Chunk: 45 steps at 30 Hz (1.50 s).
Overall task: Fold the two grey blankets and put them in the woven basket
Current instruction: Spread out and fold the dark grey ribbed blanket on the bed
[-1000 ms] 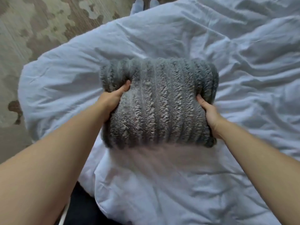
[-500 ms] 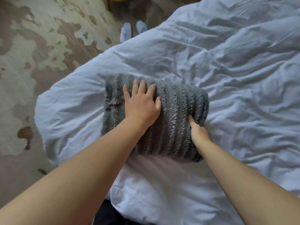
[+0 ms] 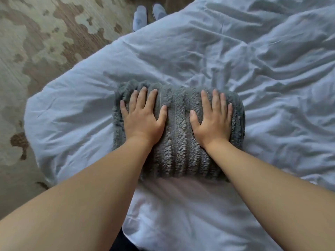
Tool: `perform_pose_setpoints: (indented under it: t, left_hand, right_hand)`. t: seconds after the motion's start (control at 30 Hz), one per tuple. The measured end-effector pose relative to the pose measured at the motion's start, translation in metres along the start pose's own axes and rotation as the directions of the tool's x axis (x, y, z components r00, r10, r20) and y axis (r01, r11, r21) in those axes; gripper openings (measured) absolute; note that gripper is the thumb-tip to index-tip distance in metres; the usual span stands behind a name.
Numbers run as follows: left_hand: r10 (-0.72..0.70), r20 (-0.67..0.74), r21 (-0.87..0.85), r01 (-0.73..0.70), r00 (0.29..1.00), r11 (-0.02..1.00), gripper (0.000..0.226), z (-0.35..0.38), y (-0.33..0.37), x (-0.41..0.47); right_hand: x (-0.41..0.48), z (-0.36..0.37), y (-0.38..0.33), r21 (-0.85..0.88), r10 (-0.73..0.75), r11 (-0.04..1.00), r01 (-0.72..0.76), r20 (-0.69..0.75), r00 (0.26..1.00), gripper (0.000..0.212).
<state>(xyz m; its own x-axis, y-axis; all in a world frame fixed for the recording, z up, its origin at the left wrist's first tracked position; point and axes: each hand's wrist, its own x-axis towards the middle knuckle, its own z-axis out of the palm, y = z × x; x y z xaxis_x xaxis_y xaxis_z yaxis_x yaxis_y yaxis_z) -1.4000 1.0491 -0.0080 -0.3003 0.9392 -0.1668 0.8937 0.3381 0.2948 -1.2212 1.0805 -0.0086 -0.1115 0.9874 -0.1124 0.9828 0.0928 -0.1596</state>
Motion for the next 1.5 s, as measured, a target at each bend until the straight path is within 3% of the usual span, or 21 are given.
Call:
perform_pose_setpoints:
  t: [0.13, 0.3, 0.6, 1.07, 1.2, 1.33, 1.43, 1.5]
  left_hand:
    - [-0.012, -0.090, -0.048, 0.007, 0.996, 0.999, 0.066, 0.024, -0.006, -0.005]
    - [-0.033, -0.122, -0.092, 0.022, 0.992, 0.996, 0.065, 0.053, -0.006, 0.006]
    - [-0.033, -0.226, -0.118, 0.006, 0.974, 0.993, 0.057, 0.095, -0.005, 0.034]
    - [-0.040, -0.229, -0.145, 0.006, 0.973, 0.989, 0.060, 0.077, 0.002, 0.033]
    - [-0.020, -0.092, -0.145, 0.006, 0.996, 0.989, 0.065, 0.035, 0.002, 0.022]
    - [0.128, 0.075, -0.268, -0.104, 0.989, 0.958, 0.078, -0.010, -0.014, 0.005]
    - [0.155, 0.056, -0.340, -0.127, 0.986, 0.932, 0.095, -0.034, -0.029, -0.009]
    - [-0.021, 0.004, -0.384, 0.021, 1.000, 0.923, 0.102, -0.039, -0.038, -0.020]
  right_hand:
    - [-0.009, 0.028, -0.004, -0.028, 0.050, 0.998, -0.055, -0.163, 0.985, 0.072]
    - [0.003, 0.060, 0.002, -0.026, 0.035, 0.999, -0.043, -0.246, 0.969, 0.070]
    - [0.026, 0.105, 0.010, -0.010, 0.030, 0.999, -0.034, -0.273, 0.962, 0.066]
    - [0.030, 0.080, 0.006, 0.029, 0.036, 0.999, -0.030, -0.237, 0.971, 0.066]
    - [0.019, 0.037, 0.007, 0.129, 0.001, 0.992, 0.013, -0.109, 0.994, 0.066]
    - [0.009, -0.011, 0.018, 0.492, -0.030, 0.870, -0.027, 0.107, 0.994, 0.066]
    - [-0.002, -0.039, 0.035, 0.566, 0.107, 0.820, -0.085, -0.005, 0.994, 0.068]
    - [-0.013, -0.044, 0.050, 0.516, 0.286, 0.829, -0.215, -0.060, 0.957, 0.075]
